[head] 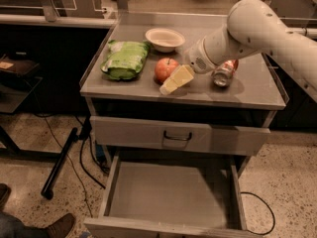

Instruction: Place apple into middle drawer

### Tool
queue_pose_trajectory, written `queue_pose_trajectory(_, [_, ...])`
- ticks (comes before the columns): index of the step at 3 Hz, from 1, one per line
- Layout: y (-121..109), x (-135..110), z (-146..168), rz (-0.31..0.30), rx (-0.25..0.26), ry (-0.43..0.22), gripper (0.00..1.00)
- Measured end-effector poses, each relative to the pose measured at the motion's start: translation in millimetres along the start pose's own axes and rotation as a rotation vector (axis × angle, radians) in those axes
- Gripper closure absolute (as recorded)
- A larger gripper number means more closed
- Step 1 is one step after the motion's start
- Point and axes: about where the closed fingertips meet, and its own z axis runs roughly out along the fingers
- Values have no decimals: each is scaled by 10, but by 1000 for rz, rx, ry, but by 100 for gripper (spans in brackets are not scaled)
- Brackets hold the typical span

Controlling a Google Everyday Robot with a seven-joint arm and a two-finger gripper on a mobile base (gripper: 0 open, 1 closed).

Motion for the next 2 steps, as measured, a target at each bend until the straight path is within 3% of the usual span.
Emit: queue_pose_trajectory(2, [-46,-86,179,38,-9,-48,0])
